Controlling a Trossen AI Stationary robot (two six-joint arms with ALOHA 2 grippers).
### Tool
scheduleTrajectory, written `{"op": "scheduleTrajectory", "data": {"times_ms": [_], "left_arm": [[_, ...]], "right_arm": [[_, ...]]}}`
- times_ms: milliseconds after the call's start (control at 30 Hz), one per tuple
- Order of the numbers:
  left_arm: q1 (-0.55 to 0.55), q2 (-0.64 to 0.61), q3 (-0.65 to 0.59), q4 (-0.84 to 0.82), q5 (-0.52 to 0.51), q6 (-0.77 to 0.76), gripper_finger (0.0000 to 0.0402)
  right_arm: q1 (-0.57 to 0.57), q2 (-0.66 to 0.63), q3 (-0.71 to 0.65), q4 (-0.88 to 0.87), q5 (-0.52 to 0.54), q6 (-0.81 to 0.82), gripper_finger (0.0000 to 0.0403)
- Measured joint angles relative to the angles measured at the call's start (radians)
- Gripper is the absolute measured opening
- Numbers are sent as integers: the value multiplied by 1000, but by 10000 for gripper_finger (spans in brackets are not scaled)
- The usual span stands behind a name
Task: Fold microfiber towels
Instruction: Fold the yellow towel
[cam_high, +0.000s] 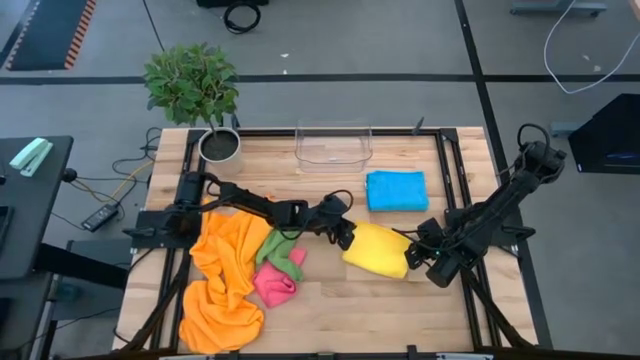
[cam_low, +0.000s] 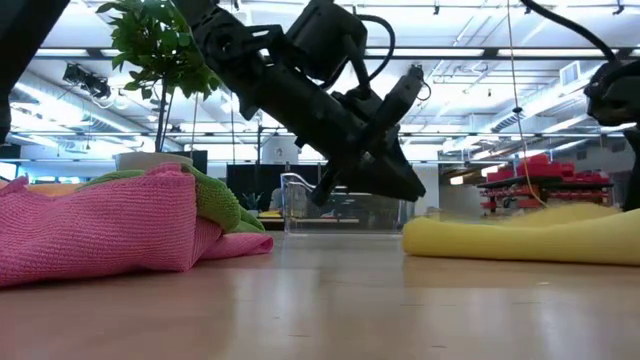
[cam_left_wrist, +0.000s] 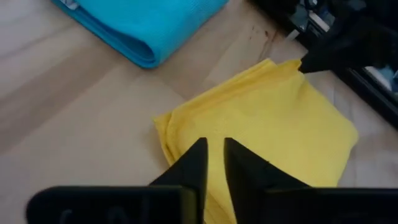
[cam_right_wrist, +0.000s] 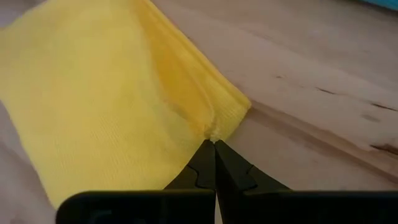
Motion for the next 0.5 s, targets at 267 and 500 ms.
{"op": "scheduleTrajectory", "data": {"times_ms": [267,500], "left_arm": [[-9,-2,-1,61,34,-7,125],[-34,7,0,108,45,48,108]], "right_arm": [[-39,0,0,-2,7,-23,5],[-84,0,0,-8,11,-56,17]]}}
